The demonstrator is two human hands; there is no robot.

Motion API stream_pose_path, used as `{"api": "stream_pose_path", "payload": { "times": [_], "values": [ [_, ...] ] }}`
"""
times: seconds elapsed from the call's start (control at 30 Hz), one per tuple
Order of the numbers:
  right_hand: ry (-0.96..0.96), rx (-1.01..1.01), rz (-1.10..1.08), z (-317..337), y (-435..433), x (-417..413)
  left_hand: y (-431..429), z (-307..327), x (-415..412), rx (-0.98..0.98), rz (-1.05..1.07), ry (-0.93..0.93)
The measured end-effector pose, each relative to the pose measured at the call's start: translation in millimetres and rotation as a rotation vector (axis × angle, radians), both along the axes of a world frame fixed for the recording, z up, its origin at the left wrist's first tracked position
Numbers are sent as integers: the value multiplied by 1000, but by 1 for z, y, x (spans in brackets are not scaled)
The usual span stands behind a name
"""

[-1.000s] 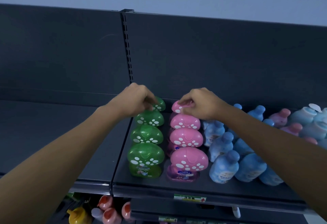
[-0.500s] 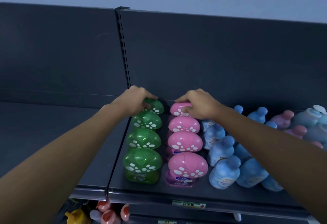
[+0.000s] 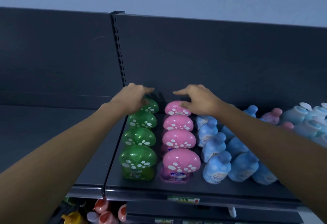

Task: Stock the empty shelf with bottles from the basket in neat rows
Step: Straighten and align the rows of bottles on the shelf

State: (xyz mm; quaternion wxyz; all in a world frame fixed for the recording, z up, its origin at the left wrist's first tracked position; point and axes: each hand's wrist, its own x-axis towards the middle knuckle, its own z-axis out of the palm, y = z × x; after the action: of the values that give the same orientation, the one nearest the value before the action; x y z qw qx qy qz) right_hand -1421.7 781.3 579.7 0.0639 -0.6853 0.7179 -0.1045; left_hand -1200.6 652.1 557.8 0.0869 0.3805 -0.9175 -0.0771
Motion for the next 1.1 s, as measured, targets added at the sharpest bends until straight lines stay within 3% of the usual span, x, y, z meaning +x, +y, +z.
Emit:
{"api": "stream_pose_path", "payload": {
  "times": [0.1, 0.3, 0.57, 0.73, 1.1],
  "values": [
    [-8, -54, -50, 16, 28, -6, 24, 14, -11, -71, 1, 87],
    [-44, -41, -129, 38, 108, -22, 97, 38, -48, -28, -135, 215],
    [31, 25, -149, 19, 191, -50, 189, 29, -87, 44, -340, 133],
    [32, 153, -98, -1, 207, -66, 211, 2, -96, 78, -359, 51],
    [-50, -9, -70, -31, 210, -82, 223, -21, -108, 4, -285, 40]
  ]
}}
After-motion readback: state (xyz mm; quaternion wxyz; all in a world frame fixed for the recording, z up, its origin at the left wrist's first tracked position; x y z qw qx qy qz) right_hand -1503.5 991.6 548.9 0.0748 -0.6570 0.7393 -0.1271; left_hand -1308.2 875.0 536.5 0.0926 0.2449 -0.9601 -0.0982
